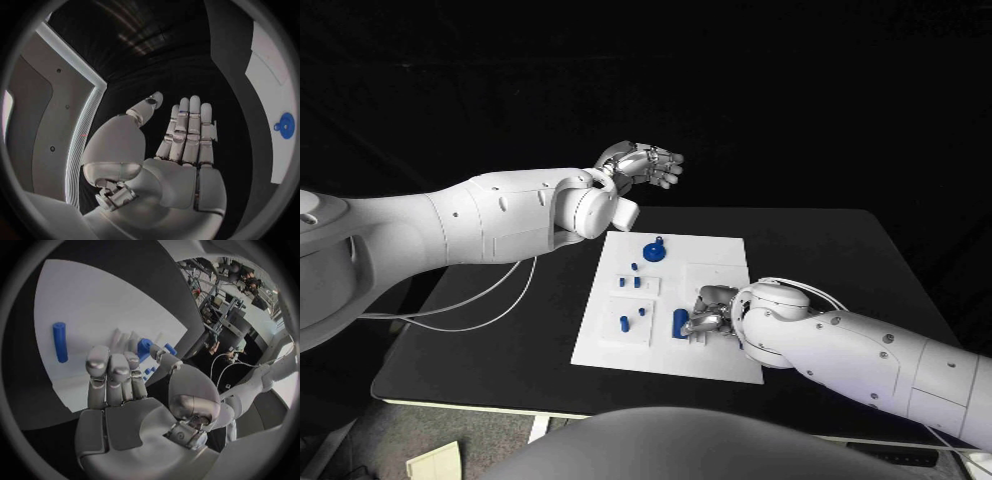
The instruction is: Assemble the parts on the task board
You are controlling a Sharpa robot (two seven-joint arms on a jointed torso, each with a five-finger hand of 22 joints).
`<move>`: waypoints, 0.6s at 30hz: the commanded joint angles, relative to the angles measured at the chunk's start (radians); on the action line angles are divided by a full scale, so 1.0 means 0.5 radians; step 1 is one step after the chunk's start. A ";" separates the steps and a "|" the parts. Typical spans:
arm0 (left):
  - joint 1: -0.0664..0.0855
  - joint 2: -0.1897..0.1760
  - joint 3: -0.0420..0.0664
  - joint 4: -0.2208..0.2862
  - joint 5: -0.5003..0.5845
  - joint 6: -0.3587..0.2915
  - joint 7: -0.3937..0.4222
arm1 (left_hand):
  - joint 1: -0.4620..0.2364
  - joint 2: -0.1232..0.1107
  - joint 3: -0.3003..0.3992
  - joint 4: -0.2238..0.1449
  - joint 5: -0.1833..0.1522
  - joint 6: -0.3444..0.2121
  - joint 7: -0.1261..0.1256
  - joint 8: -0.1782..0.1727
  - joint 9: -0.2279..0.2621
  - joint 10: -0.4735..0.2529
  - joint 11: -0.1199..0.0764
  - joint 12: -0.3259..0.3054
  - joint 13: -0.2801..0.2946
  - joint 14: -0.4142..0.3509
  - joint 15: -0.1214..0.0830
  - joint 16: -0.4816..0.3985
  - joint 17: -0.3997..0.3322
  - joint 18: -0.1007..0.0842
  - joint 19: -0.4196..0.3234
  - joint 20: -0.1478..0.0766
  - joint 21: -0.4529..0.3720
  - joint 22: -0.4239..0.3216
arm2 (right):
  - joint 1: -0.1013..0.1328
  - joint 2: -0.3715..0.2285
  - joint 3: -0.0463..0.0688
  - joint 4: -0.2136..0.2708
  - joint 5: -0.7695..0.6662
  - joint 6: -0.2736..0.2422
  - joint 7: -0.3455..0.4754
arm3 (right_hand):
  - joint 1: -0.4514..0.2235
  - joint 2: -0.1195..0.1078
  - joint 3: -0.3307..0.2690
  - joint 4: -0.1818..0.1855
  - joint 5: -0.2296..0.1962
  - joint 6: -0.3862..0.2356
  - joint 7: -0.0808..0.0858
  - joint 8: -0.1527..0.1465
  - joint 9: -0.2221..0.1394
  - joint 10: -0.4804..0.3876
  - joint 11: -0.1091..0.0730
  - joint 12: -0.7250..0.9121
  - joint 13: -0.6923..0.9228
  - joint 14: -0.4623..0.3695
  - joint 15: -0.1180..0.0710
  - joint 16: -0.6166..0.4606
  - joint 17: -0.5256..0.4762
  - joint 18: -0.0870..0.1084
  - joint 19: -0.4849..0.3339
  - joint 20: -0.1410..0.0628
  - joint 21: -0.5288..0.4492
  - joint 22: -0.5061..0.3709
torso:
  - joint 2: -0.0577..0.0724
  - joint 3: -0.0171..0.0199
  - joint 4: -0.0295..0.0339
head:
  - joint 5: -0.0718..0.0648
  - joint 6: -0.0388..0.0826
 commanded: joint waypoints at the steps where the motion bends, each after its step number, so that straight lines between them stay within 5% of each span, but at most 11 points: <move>1: 0.003 0.001 0.002 0.004 -0.016 0.023 0.012 | -0.015 -0.003 0.002 0.012 0.009 -0.012 -0.008 0.013 -0.004 -0.012 0.002 0.012 -0.004 0.013 -0.004 -0.015 0.006 0.018 -0.003 0.012 -0.007 0.004 | -0.002 -0.001 0.000 -0.003 -0.025 0.050 -0.016 | -0.006 -0.055 -0.058 -0.056 0.008 0.014 0.002 -0.001 -0.004 0.011 0.001 -0.011 0.003 0.003 -0.002 -0.009 0.002 0.168 -0.002 0.012 0.013 0.009 | 0.000 0.0006 0.000 | -0.002 0.000; 3: 0.003 0.002 0.002 0.004 -0.016 0.023 0.012 | -0.013 -0.005 0.002 0.011 0.009 -0.012 -0.008 0.014 -0.004 -0.012 0.002 0.012 -0.004 0.013 -0.004 -0.016 0.007 0.018 -0.003 0.012 -0.007 0.005 | -0.002 -0.001 0.000 -0.003 -0.025 0.042 -0.014 | -0.077 -0.118 -0.156 -0.066 -0.012 0.013 0.003 0.000 -0.003 0.011 0.001 -0.011 0.004 0.002 -0.001 -0.008 0.004 0.168 -0.002 0.016 0.015 0.009 | 0.000 0.0009 -0.001 | -0.002 0.000; 9: 0.003 0.000 0.002 0.004 -0.016 0.023 0.011 | -0.013 -0.006 0.002 0.010 0.008 -0.012 -0.008 0.014 -0.004 -0.012 0.002 0.012 -0.005 0.013 -0.004 -0.017 0.009 0.018 -0.003 0.013 -0.008 0.005 | -0.003 -0.008 0.000 0.002 -0.024 0.023 -0.006 | -0.136 -0.089 -0.461 -0.223 -0.011 0.002 -0.006 0.005 0.005 0.001 -0.009 -0.016 0.009 -0.009 -0.012 -0.009 0.010 0.168 -0.025 -0.008 0.003 0.007 | -0.001 0.0013 0.000 | -0.002 0.000; 18: 0.003 -0.003 0.002 0.004 -0.016 0.022 0.011 | -0.011 -0.007 0.002 0.009 0.008 -0.013 -0.008 0.014 -0.005 -0.012 0.002 0.012 -0.005 0.013 -0.004 -0.019 0.010 0.018 -0.004 0.013 -0.008 0.006 | -0.003 -0.034 0.000 0.027 -0.023 -0.024 0.001 | -0.121 -0.084 -0.535 -0.222 -0.011 0.002 -0.009 0.005 0.006 0.002 -0.012 -0.019 0.010 -0.011 -0.015 -0.011 0.012 0.168 -0.031 -0.018 -0.003 0.005 | -0.001 0.0014 0.000 | 0.002 0.000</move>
